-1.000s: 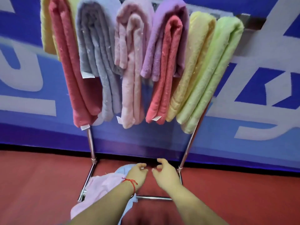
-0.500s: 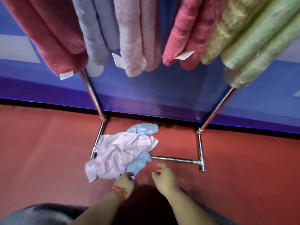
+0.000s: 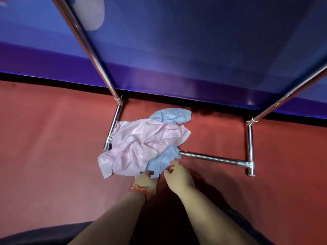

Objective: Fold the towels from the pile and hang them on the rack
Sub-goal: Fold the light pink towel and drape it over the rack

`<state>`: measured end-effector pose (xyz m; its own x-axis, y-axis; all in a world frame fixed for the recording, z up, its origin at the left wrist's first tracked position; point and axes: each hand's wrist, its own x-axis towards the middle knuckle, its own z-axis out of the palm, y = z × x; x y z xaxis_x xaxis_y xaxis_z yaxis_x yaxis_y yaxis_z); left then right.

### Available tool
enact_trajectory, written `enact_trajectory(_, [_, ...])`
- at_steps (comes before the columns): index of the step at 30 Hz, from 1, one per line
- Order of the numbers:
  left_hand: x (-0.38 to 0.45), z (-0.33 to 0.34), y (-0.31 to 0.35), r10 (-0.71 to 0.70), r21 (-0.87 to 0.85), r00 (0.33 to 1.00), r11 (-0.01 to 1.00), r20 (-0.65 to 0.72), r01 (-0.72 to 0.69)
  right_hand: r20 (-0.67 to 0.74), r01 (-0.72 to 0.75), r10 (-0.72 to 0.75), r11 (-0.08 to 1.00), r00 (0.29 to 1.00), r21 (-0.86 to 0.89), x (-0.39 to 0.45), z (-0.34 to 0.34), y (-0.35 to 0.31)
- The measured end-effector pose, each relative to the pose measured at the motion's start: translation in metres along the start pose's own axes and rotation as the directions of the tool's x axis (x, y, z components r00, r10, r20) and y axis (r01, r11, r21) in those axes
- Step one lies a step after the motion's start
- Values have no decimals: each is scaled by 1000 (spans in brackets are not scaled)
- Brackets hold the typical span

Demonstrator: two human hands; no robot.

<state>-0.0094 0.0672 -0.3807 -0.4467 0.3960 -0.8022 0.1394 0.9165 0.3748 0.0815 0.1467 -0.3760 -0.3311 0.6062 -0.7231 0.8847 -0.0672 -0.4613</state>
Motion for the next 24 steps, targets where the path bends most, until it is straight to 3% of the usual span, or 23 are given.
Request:
enact_trajectory(6, [48, -9, 22, 45, 6, 997, 999, -64, -45, -7, 138, -139, 990, 990, -18, 51, 5, -19])
enact_trajectory(9, [70, -16, 30, 17, -63, 996, 998, -88, -23, -31, 152, -152, 988, 988, -3, 75, 6, -23])
enact_trajectory(14, [97, -16, 30, -43, -156, 992, 987, -121, 24, 5, 182, -183, 976, 983, -121, 110, 8, -18])
enact_trajectory(19, [114, -9, 21, -67, -259, 991, 965, -115, 35, 130, 262, -239, 943, 962, -207, 139, 13, -16])
enact_trajectory(22, [113, -1, 24, -59, -325, 993, 945, -100, 23, 231, 253, -194, 932, 953, -260, 145, 17, -11])
enact_trajectory(24, [112, 2, 26, -46, -328, 994, 945, -97, 12, 215, 237, -179, 930, 960, -282, 145, 18, -8])
